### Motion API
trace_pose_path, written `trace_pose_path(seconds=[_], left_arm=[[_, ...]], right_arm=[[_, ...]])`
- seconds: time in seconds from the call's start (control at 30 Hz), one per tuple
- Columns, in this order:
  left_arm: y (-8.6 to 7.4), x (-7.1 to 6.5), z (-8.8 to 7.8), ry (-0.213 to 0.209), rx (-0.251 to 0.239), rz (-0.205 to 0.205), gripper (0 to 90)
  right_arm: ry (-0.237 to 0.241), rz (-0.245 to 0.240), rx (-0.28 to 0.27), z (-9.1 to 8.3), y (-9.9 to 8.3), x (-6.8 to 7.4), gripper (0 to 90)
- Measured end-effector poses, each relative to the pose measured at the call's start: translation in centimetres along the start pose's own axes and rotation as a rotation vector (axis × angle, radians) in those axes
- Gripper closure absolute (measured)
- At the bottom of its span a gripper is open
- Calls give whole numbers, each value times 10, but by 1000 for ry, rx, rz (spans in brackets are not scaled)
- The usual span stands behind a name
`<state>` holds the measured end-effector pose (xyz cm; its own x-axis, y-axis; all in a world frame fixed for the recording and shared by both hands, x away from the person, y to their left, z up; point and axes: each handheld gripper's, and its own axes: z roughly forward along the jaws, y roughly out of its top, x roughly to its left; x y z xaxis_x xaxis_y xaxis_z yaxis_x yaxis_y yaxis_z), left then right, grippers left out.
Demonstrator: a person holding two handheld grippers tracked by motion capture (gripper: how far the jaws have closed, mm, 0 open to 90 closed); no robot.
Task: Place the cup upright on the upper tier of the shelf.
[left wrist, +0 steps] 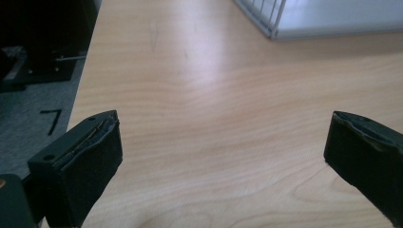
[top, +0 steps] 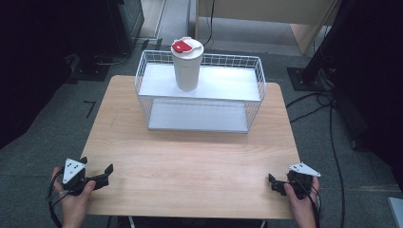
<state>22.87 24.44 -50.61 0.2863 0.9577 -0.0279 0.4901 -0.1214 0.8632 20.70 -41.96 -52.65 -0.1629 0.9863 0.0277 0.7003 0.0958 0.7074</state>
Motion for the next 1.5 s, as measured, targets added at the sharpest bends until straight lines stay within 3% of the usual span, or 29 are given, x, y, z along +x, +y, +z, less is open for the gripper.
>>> trace_pose_path(seconds=[0.17, 0.67, 1.0, 1.17, 1.5], left_arm=[[-3, -2, 8, 27, 91, 31, 0], [0, -14, 23, 66, 234, 127, 0], [1, -11, 26, 38, 267, 101, 0], [1, -7, 27, -15, 290, 74, 0], [1, -7, 28, -18, 291, 68, 0]], right_arm=[[-4, 2, -2, 1, 1, 0, 0], [-5, 2, -2, 1, 1, 0, 0], [-4, 2, -2, 1, 1, 0, 0], [-3, 2, -2, 1, 1, 0, 0], [-11, 10, 0, 1, 1, -1, 0]])
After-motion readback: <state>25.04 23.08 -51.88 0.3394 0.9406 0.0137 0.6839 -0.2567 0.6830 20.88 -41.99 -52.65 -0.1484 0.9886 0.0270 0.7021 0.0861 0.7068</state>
